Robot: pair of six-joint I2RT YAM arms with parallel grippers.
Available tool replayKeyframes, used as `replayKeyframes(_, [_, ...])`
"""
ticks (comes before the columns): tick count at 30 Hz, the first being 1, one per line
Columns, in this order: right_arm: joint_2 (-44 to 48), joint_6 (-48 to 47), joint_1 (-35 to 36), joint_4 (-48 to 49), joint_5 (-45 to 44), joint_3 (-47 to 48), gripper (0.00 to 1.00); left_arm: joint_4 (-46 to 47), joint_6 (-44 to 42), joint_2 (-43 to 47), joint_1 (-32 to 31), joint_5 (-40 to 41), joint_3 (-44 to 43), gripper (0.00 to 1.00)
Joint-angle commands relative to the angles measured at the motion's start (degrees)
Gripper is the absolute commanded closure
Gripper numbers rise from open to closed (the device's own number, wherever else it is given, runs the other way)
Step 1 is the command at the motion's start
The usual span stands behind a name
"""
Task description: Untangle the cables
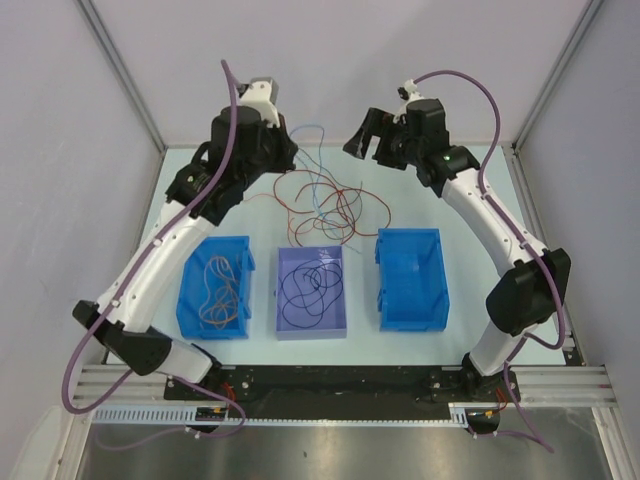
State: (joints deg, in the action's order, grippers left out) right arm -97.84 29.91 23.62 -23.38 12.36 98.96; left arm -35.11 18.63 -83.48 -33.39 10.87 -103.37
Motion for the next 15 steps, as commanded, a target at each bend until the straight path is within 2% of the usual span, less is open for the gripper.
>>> replayKeyframes(1, [2.57, -0.91, -0.59, 0.78, -1.81, -0.61, 0.0, -3.12, 2.72, 7.89, 0.25, -3.13, 3.69, 1.0])
replayKeyframes(10, [2.31, -0.03, -0.68, 2.37, -0.32, -1.4, 0.0, -1.44, 9.05, 19.4, -0.27, -8.51, 19.77, 1.0])
replayKeyframes(15, [1.95, 0.41, -0.76, 2.81, -0.14, -1.4, 0.0, -5.4, 8.44, 22.57, -1.77, -7.35, 20.49, 1.0])
